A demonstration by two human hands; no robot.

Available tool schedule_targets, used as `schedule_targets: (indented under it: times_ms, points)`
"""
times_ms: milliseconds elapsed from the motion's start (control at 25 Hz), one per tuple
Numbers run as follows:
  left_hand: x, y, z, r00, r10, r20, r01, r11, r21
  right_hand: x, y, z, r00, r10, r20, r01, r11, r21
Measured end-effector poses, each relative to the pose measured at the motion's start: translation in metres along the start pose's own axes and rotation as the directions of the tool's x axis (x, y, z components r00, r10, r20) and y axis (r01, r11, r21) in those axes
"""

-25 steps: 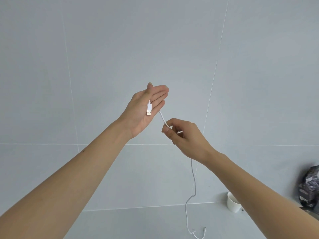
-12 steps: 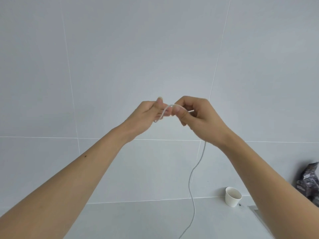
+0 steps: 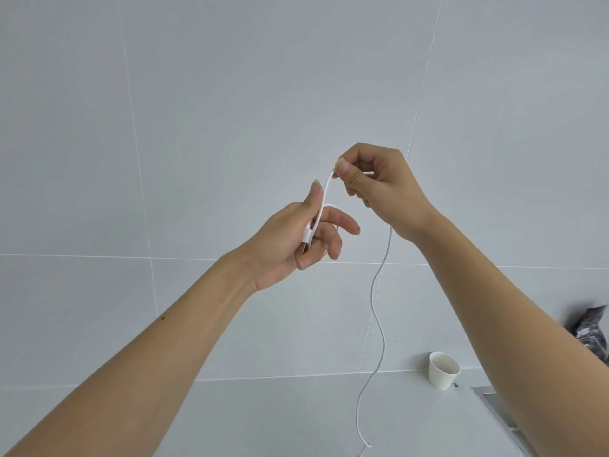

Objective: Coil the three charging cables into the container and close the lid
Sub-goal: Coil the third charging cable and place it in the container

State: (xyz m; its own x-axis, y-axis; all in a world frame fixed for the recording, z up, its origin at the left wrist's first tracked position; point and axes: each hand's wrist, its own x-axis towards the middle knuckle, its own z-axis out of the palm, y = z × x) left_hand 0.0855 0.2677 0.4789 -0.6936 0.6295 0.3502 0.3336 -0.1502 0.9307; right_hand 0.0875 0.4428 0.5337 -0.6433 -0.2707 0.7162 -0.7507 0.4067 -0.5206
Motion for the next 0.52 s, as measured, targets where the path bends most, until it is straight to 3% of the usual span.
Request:
schedule_targets:
  times_ms: [160,320,400,520]
  points:
    - [-0.004,0.005,0.003,0.997,0.009,0.077,0.01,0.973,-0.232,-0.001,0.011,0.008,0.999,0.017,0.031,-0.018,1.0,0.014]
    - [-0.005,0.01,0.004,0.984,0.113,0.138,-0.055,0.928,-0.369,-0.011,0.025,0.024,0.995,0.038,0.098,-0.042,0.998,0.039]
    - [-0.005,0.011,0.002,0.986,0.135,0.098,-0.077,0.89,-0.45,-0.017,0.031,0.032,0.99,0.061,0.13,-0.07,0.995,0.065]
    - [-0.005,0.011,-0.003,0.987,0.143,-0.073,-0.159,0.828,-0.538,-0.025,0.039,0.041,0.983,0.112,0.149,-0.115,0.993,0.013]
